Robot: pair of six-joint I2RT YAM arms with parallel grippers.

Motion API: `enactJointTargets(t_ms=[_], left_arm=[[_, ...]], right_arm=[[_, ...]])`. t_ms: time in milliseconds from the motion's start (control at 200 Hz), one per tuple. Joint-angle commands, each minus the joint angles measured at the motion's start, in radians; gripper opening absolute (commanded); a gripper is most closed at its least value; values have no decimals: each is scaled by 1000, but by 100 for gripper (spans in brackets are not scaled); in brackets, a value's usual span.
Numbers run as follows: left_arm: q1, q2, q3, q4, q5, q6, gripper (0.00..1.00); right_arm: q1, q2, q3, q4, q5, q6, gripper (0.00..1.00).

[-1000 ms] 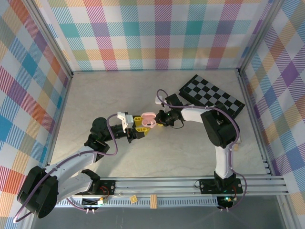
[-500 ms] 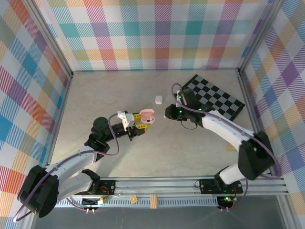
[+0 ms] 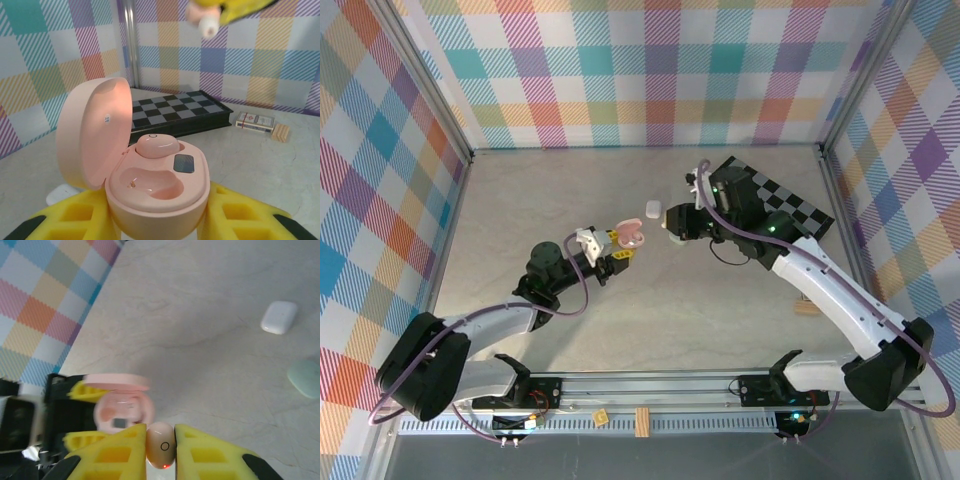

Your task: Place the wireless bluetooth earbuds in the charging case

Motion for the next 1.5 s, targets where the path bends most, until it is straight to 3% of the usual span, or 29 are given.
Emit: enactJointTargets(t_ms=[0, 270, 1240, 1495], left_arm=[[-13, 22, 43, 77, -12, 34, 36], [-19, 28, 47, 83, -19, 37, 36], [-36, 15, 41, 44, -26, 53, 36], [-36, 4, 30, 46, -30, 50, 36]], right_arm=[[46, 54, 67, -47, 19, -57, 19], [124, 158, 156, -74, 50, -94, 19], [171, 270, 159, -73, -5, -88, 20], [174, 255, 163, -67, 9, -69, 31]])
